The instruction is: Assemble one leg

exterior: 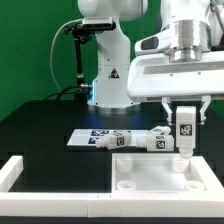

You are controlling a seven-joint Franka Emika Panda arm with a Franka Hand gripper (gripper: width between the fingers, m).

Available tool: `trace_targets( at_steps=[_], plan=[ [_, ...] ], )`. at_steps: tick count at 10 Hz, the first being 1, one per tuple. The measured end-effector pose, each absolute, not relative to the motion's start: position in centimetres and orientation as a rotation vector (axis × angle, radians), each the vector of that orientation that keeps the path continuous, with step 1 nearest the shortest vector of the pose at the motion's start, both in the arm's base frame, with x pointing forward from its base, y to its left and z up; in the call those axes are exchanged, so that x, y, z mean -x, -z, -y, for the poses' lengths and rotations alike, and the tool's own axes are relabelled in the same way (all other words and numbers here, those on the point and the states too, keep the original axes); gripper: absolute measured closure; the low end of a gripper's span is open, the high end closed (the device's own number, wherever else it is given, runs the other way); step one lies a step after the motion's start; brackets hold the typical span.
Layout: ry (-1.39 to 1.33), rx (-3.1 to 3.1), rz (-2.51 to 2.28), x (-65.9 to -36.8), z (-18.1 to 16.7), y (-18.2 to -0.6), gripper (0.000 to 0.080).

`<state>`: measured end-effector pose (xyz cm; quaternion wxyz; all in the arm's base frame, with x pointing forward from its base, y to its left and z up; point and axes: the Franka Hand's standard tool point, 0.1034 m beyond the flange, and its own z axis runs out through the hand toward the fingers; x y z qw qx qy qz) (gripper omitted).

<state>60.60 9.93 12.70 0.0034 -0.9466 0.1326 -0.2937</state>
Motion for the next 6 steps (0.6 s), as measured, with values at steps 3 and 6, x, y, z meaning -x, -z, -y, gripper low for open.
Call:
trace_targets(
  at_steps=[3,6],
  plan=[
    [0.930,2.972,-0.406,-60.6,-10.0,-12.4,0.0514],
    [1.032,3.027,-0.249,-63.5,-11.4,-11.1,0.0514]
  ],
)
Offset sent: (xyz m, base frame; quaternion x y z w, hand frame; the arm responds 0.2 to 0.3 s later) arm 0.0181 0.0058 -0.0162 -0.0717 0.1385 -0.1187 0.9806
